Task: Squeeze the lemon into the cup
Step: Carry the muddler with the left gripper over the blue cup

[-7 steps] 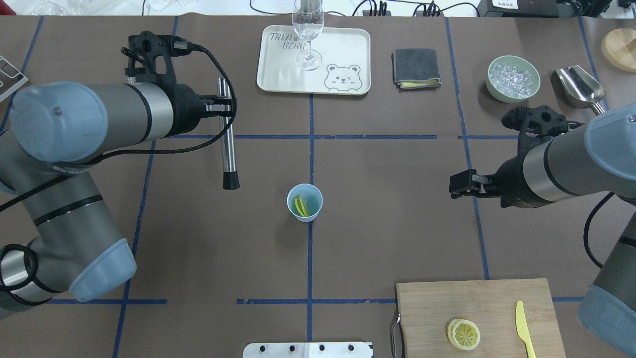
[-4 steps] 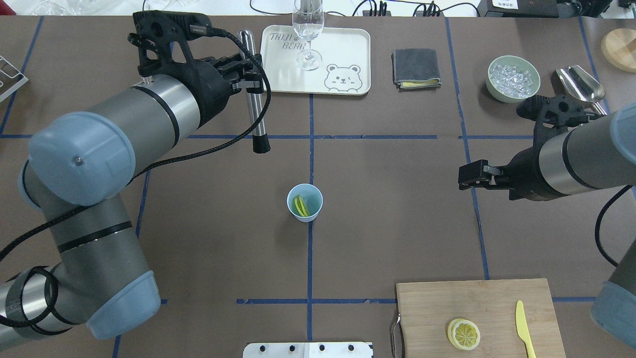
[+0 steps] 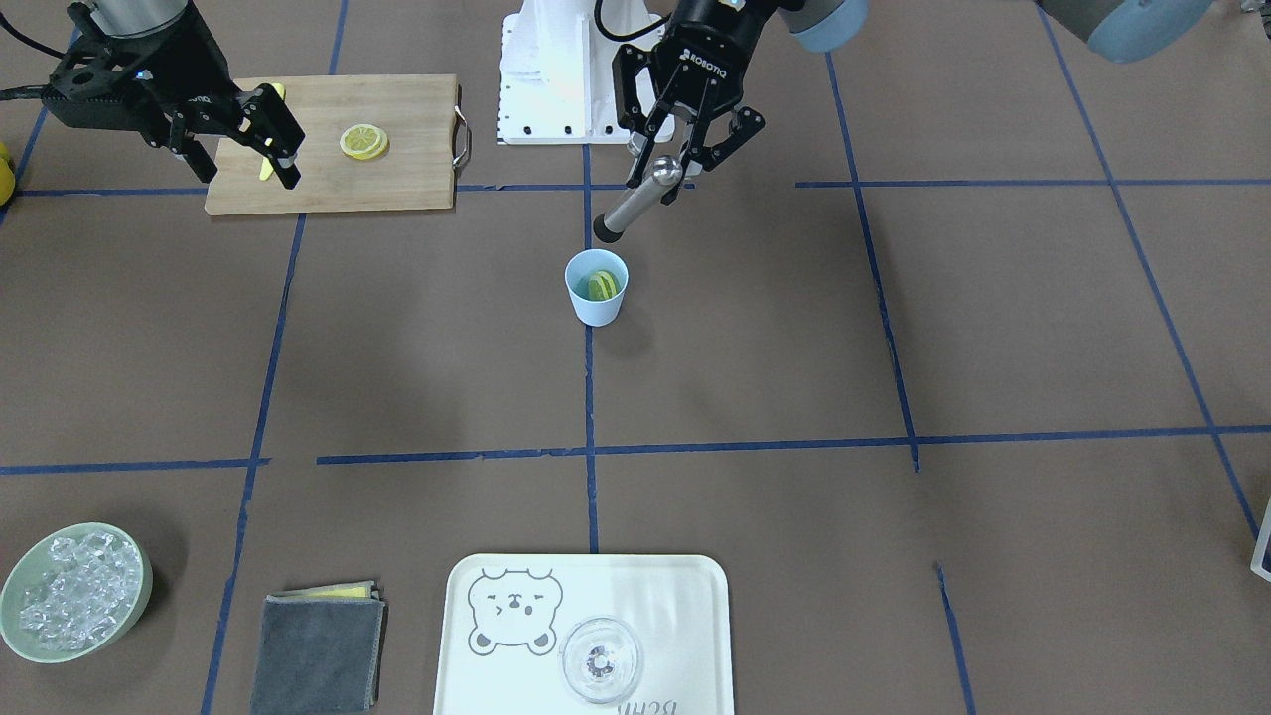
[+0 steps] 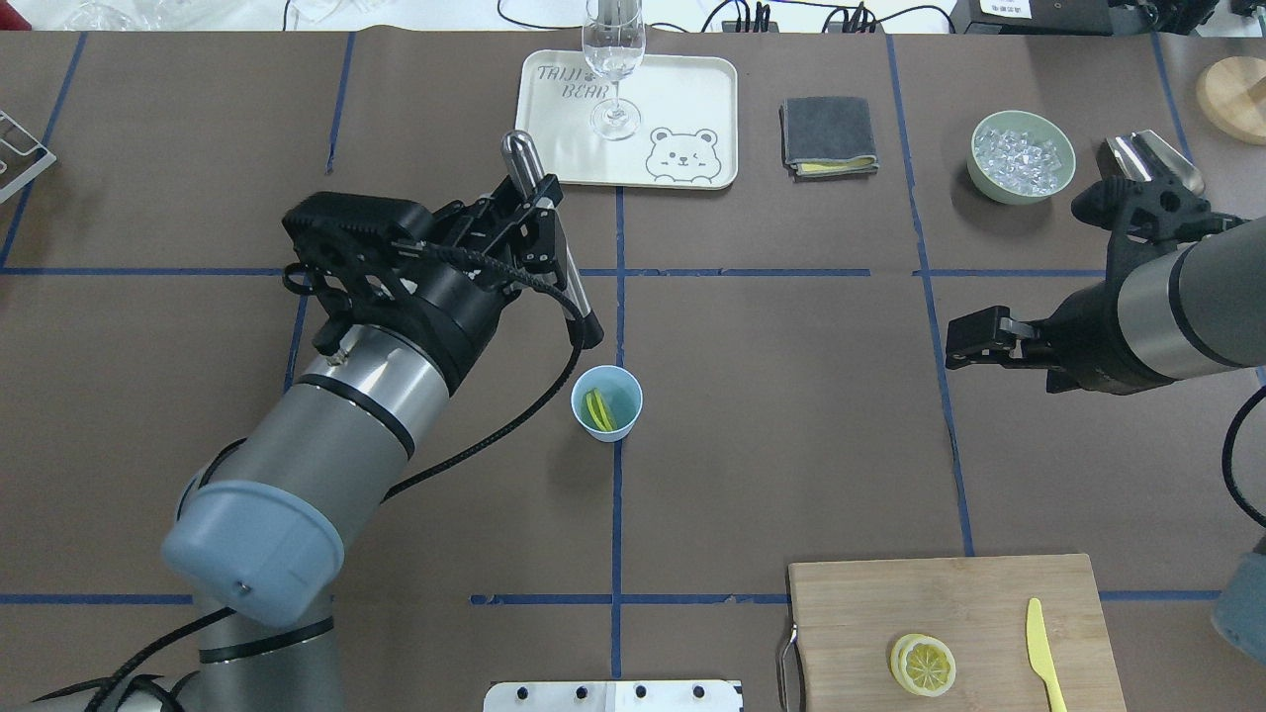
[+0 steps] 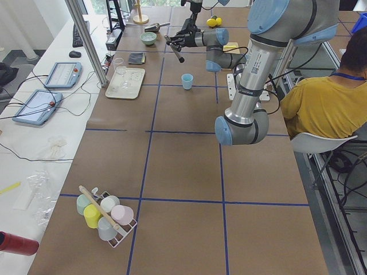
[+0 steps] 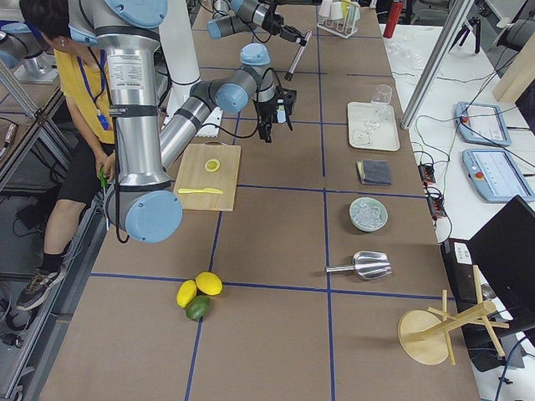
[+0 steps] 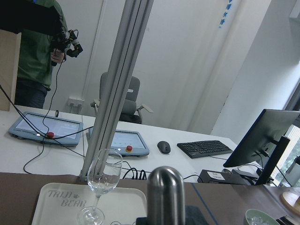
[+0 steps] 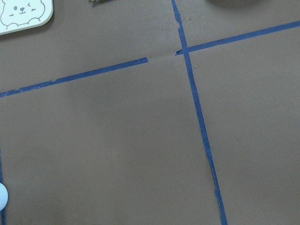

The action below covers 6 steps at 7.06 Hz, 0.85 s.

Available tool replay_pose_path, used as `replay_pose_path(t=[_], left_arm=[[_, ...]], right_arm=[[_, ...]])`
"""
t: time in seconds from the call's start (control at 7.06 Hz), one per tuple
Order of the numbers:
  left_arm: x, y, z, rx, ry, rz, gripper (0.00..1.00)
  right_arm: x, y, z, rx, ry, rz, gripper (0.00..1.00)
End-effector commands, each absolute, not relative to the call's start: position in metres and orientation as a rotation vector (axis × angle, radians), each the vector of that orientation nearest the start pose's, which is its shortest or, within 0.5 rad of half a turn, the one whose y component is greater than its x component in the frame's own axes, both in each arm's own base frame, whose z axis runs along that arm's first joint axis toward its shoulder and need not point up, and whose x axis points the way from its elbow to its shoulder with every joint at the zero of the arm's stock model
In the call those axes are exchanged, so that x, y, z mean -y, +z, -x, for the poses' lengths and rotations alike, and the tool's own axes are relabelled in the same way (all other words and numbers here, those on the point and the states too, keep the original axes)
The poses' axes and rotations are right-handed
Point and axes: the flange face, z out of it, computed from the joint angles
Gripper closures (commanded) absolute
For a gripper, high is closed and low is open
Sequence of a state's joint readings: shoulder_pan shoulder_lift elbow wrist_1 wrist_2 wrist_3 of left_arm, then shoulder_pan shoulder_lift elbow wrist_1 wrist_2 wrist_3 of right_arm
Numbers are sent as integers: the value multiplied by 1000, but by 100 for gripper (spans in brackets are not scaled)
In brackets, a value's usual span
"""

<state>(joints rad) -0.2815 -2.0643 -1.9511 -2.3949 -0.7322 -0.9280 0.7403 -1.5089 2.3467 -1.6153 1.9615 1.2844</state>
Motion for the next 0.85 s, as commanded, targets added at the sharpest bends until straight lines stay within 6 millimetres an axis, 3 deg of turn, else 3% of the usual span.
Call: replay_pose_path(t=[0.0,0.14,0.57,0.71], left_arm=[[307,158,-467,-939,-429,-1343,100],[292,159,-477,-945,-436,-1353,100],[280,184,-522,-920,-478,-1359,100],[280,159,-523,-969,-513,-1356,100]], right_arm=[[354,296,247,854,273,-41,0],[353,298,246,851,274,-38,0],[352,303,247,845,272,-23,0],[353,303,247,845,273,-23,0]])
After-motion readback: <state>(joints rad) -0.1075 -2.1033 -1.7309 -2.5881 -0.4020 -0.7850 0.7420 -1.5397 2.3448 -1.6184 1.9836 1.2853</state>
